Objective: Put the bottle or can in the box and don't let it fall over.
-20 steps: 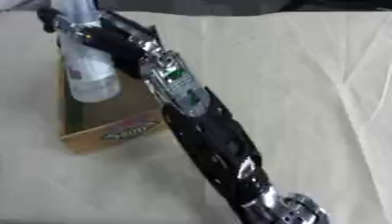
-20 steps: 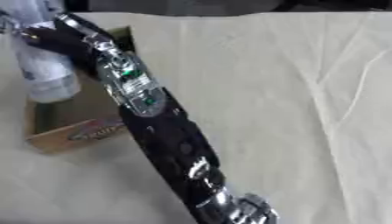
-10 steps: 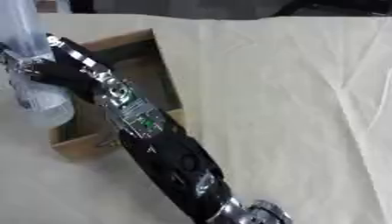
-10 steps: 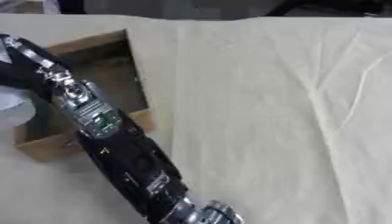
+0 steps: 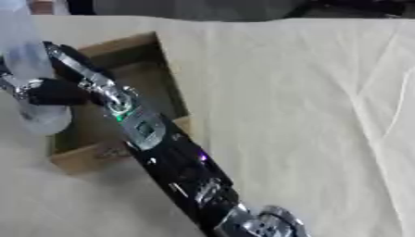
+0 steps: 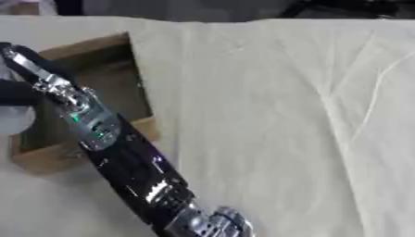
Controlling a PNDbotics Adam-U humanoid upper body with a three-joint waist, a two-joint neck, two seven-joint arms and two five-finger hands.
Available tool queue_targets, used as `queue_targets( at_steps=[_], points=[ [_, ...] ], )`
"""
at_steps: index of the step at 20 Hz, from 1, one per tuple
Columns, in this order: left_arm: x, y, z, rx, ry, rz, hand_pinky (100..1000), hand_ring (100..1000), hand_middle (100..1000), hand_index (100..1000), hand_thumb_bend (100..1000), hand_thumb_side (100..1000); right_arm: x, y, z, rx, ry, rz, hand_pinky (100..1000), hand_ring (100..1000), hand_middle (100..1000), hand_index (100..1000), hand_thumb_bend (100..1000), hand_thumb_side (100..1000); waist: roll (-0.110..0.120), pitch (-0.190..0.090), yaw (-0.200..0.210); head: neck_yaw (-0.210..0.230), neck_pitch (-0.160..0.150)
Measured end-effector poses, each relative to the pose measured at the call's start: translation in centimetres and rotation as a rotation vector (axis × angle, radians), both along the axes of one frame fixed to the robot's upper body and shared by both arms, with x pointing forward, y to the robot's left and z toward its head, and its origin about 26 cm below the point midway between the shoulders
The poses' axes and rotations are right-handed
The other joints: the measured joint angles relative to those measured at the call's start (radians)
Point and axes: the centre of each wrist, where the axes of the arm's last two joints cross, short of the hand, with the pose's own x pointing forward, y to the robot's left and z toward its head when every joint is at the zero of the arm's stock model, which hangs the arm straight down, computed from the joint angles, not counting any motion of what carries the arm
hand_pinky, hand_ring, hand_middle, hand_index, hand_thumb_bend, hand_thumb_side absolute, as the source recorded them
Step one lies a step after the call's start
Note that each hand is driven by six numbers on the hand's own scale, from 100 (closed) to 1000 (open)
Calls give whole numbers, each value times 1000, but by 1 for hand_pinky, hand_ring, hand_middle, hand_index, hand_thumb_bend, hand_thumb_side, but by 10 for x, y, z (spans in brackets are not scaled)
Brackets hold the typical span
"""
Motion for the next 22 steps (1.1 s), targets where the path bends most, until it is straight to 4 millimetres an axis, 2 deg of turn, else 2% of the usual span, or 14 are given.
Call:
queue_targets(
  at_steps=[4,8,9,10,11,13,22],
  points=[
    [0,0,0,-1,0,1,1000,1000,799,803,100,100,-2,0,11,-159,-3,22,1000,1000,1000,1000,100,457,5,-1,-7,7,0],
    [0,1,-1,-1,1,4,1000,1000,798,803,100,100,-4,-4,22,-244,7,17,1000,1000,1000,996,100,460,7,-2,-14,16,1],
    [-1,1,-1,-1,2,4,1000,1000,798,803,100,100,-4,-5,24,-245,11,11,1000,1000,1000,953,100,458,7,-2,-15,18,1],
    [-1,1,-2,-2,3,5,1000,1000,798,803,100,100,-5,-6,25,-241,16,3,1000,1000,1000,953,100,458,7,-3,-16,18,1],
    [-1,1,-2,-2,4,5,1000,1000,798,803,100,100,-5,-7,27,-234,24,-7,999,1000,942,859,100,454,8,-3,-17,19,1],
    [-1,1,-2,-2,7,7,1000,1000,798,804,100,100,-4,-9,29,-209,50,-31,986,1000,901,820,100,453,8,-3,-17,19,1],
    [-2,2,-3,-4,11,13,1000,1000,797,803,100,100,6,-27,45,-116,101,-107,1000,1000,957,867,100,436,12,-3,-23,21,1]
  ],
)
